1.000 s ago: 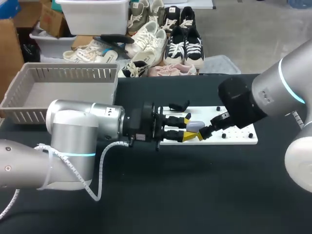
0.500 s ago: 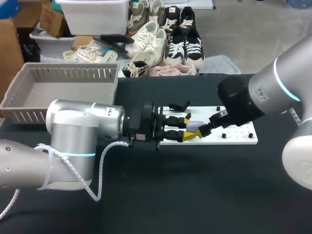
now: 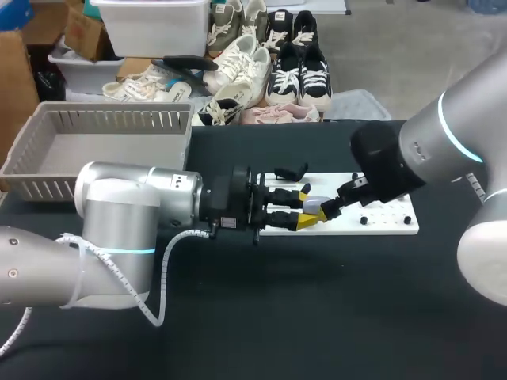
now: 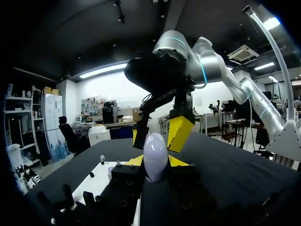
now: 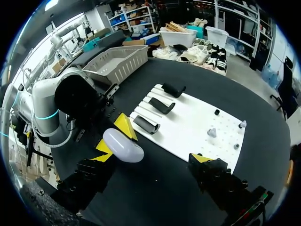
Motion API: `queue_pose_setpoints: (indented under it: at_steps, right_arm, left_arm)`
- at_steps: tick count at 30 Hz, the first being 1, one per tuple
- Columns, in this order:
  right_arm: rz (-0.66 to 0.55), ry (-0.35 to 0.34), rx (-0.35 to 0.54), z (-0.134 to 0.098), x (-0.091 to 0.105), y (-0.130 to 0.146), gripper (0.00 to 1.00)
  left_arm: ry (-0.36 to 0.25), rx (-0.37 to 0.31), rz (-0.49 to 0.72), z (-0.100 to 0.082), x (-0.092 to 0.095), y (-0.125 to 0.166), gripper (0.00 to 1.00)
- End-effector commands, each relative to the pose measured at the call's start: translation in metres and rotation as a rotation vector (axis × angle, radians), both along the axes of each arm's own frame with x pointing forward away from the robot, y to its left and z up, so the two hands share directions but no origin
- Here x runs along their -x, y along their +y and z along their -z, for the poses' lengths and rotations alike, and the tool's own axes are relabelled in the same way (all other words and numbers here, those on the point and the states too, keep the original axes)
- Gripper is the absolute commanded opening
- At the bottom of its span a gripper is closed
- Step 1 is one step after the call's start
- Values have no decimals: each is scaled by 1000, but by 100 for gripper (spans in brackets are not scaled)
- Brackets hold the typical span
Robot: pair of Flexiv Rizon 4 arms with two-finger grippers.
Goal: Pick up each earbud case from the left stands, insert the matching earbuds, close the lid, and place the case in the box.
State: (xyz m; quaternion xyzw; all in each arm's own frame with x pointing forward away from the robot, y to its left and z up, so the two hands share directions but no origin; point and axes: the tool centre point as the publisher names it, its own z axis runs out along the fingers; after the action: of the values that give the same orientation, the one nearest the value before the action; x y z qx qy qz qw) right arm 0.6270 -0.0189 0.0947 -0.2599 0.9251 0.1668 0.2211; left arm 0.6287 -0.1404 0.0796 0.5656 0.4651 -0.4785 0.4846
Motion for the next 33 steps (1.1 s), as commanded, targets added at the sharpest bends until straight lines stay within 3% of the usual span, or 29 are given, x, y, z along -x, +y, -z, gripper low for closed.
queue_pose_setpoints:
  at_steps: [1,13,18,26,33]
  right_arm:
    - [40,-32,52,-1,0,4,100]
    - [43,-53,59,-13,-3,5,100]
    - [60,-96,59,-29,-7,4,100]
    - [99,-189,160,-64,2,-14,100]
    - [159,-192,271,-71,-1,-42,100]
  left_arm:
    - [0,2,2,1,-1,0,0]
    - [0,2,2,1,-1,0,0]
    - [0,2,2,1,-1,0,0]
    - [0,2,2,1,-1,0,0]
    - [0,2,2,1,-1,0,0]
